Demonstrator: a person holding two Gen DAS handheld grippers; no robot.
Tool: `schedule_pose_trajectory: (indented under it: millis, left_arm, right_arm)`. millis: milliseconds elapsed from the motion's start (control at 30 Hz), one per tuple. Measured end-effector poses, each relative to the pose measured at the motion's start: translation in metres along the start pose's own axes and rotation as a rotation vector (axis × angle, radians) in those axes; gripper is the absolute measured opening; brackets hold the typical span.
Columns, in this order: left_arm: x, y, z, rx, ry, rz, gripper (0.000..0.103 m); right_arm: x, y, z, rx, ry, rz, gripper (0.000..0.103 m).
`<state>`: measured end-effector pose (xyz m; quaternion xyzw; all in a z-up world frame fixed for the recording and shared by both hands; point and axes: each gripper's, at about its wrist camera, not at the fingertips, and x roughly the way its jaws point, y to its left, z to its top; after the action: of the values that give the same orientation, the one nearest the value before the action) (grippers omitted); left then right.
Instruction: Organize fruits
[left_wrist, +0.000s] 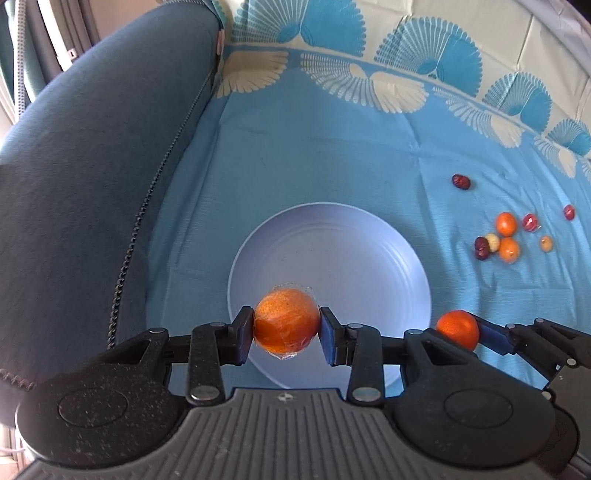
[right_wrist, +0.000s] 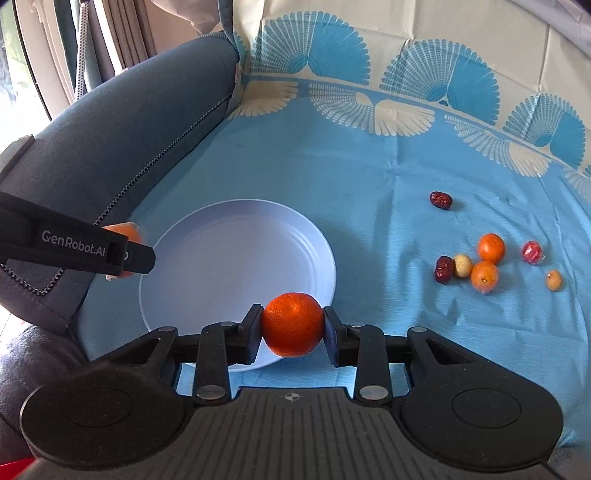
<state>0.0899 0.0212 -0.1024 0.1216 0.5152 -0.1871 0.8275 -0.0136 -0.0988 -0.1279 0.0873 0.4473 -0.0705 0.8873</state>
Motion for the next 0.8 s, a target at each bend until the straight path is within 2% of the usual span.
schedule_pose_trajectory:
  millis: [300, 333, 367, 400, 433, 467, 500, 533, 633, 800]
  left_arm:
    - [0.051, -0.005, 0.011, 0.048, 0.059, 0.026, 0.042]
    - [0.053, -0.005, 0.012, 0.051, 0.053, 0.023, 0.044]
    - [0.052, -0.004, 0.014, 0.051, 0.04, 0.02, 0.059]
    - [0.048, -0.004, 0.016, 0.049, 0.016, 0.023, 0.083]
    - [0.042, -0.004, 0.017, 0.046, -0.017, 0.039, 0.094]
    - [0.032, -0.004, 0.018, 0.044, -0.059, 0.06, 0.102]
    - [0.022, -0.005, 0.018, 0.05, -0.097, 0.07, 0.103]
    - [0.014, -0.006, 0.018, 0.069, -0.114, 0.071, 0.103]
    - [-0.012, -0.007, 0.008, 0.09, -0.114, 0.109, 0.103]
    - [-0.054, -0.002, -0.036, 0.065, -0.072, 0.111, 0.103]
  right_arm:
    - [0.043, 0.002, 0.001, -0.044, 0.06, -0.002, 0.036]
    - [0.046, 0.003, 0.001, -0.047, 0.066, 0.002, 0.037]
    - [0.047, 0.003, 0.003, -0.05, 0.063, 0.002, 0.037]
    - [0.047, 0.004, 0.004, -0.051, 0.058, 0.0, 0.042]
    - [0.045, 0.004, 0.007, -0.051, 0.05, -0.006, 0.057]
    - [0.041, 0.003, 0.01, -0.047, 0.035, -0.016, 0.066]
    - [0.035, 0.001, 0.012, -0.041, 0.018, -0.03, 0.08]
    - [0.027, -0.001, 0.014, -0.037, 0.003, -0.042, 0.087]
    - [-0.001, -0.009, 0.011, -0.026, -0.003, -0.048, 0.092]
    - [-0.055, -0.014, -0.019, 0.039, 0.035, -0.018, 0.096]
